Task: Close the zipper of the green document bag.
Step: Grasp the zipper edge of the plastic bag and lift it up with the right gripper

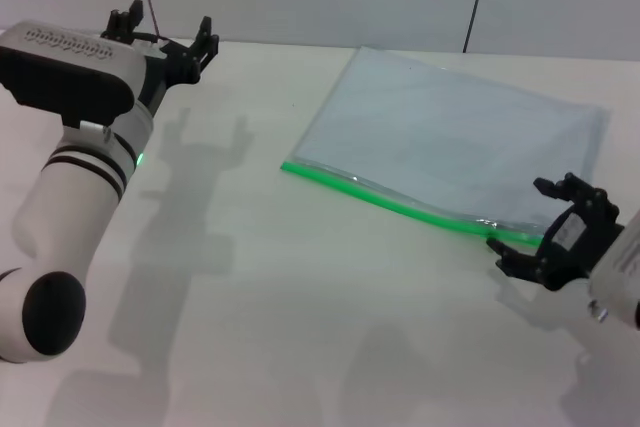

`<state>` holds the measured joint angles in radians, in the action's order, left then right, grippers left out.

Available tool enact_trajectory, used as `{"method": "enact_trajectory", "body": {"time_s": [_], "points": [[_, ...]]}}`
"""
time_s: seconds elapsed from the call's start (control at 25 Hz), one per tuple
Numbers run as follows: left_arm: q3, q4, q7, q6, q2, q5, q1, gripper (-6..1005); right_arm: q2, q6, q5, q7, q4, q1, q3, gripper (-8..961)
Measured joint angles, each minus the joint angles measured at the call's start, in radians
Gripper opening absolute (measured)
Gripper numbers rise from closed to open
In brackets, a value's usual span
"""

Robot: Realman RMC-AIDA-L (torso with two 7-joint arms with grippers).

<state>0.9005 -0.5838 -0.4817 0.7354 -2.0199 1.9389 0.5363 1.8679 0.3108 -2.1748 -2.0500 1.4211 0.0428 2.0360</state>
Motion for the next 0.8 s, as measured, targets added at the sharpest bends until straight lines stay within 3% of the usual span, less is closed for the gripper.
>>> {"method": "enact_trajectory", "body": {"time_s": [0.12, 0.28, 0.4, 0.48, 0.8], "points": [[0.004, 0.008, 0.0, -0.001, 0.001, 0.0, 0.001, 872, 0.038, 0.019, -0.047, 0.088, 0.006, -0.039, -0.044, 905], [0.01, 0.009, 0.0, -0.002, 0.0, 0.0, -0.002, 872, 0.105, 0.031, -0.15, 0.137, -0.005, -0.073, -0.103, 905], [0.012, 0.009, 0.0, -0.002, 0.0, 0.0, -0.007, 872, 0.139, 0.044, -0.217, 0.144, -0.018, -0.081, -0.133, 905], [0.017, 0.01, 0.0, -0.003, 0.0, 0.0, -0.009, 872, 0.149, 0.057, -0.239, 0.142, -0.026, -0.08, -0.144, 888], [0.024, 0.01, 0.0, -0.004, 0.0, 0.0, -0.013, 871, 0.151, 0.086, -0.242, 0.136, -0.019, -0.082, -0.151, 771]]}}
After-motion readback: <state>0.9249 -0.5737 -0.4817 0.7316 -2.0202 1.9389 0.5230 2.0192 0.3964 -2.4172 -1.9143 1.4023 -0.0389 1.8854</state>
